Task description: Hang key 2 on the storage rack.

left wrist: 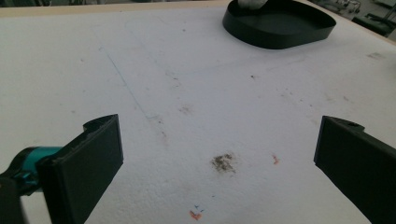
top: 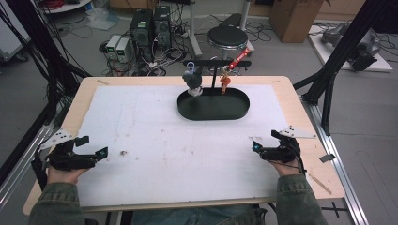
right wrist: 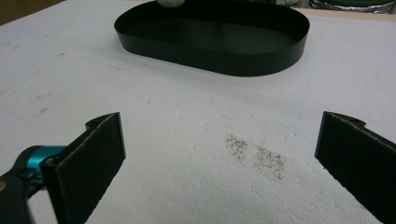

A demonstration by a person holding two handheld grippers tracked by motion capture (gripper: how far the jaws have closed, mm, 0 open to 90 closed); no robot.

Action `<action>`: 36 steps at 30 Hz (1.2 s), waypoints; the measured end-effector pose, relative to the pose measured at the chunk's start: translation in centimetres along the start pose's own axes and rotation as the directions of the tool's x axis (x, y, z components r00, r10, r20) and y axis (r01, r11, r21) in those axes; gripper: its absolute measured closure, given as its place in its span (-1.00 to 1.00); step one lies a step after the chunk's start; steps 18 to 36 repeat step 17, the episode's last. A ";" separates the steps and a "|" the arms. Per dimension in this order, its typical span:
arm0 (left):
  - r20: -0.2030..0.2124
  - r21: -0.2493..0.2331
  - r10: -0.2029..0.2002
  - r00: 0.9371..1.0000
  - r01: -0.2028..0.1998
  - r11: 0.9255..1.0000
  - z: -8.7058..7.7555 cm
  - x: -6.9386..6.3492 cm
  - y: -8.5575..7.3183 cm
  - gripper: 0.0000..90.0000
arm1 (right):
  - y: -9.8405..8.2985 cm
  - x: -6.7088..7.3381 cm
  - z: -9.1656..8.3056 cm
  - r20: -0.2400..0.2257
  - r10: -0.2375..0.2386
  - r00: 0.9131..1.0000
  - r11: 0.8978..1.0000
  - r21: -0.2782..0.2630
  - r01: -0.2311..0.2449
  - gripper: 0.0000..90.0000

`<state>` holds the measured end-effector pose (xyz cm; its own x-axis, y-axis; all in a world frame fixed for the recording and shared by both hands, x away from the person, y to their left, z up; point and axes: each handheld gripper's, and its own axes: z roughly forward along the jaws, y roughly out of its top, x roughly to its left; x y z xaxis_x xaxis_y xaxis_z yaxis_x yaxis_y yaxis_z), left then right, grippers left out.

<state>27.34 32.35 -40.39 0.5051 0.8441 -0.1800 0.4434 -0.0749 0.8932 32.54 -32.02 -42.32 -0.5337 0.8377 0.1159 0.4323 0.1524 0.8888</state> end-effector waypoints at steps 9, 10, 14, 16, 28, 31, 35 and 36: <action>-0.017 -0.018 0.000 1.000 0.000 1.000 -1.0 0.1 -1.5 -0.96 | 0.3 0.2 0.8 -0.022 -0.010 1.000 1.000 0.007 0.011 -0.99; -0.022 -0.019 0.000 1.000 0.000 1.000 -1.2 0.2 -1.7 -0.96 | 0.3 0.3 0.9 -0.025 -0.013 1.000 1.000 0.011 0.013 -0.99; -0.034 -0.029 -0.019 0.999 0.018 0.999 -1.5 0.7 -2.4 -0.96 | 0.4 0.3 1.1 -0.030 -0.015 0.999 1.000 0.013 0.015 -0.99; -0.036 -0.036 -0.022 0.999 0.020 0.999 -1.5 0.8 -2.5 -0.96 | 0.4 0.3 1.1 -0.031 -0.019 0.999 1.000 0.010 0.019 -0.99; -0.035 -0.038 -0.022 0.999 0.021 0.999 -1.5 0.8 -2.5 -0.96 | 0.4 0.3 1.1 -0.032 -0.019 0.999 1.000 0.012 0.019 -0.99; -0.035 -0.038 -0.022 0.999 0.021 0.999 -1.5 0.8 -2.5 -0.96 | 0.4 0.3 1.1 -0.032 -0.019 0.999 1.000 0.012 0.019 -0.99; -0.035 -0.038 -0.022 0.999 0.021 0.999 -1.5 0.8 -2.5 -0.96 | 0.4 0.3 1.1 -0.032 -0.019 0.999 1.000 0.012 0.019 -0.99; -0.035 -0.038 -0.022 0.999 0.021 0.999 -1.5 0.8 -2.5 -0.96 | 0.4 0.3 1.1 -0.032 -0.019 0.999 1.000 0.012 0.019 -0.99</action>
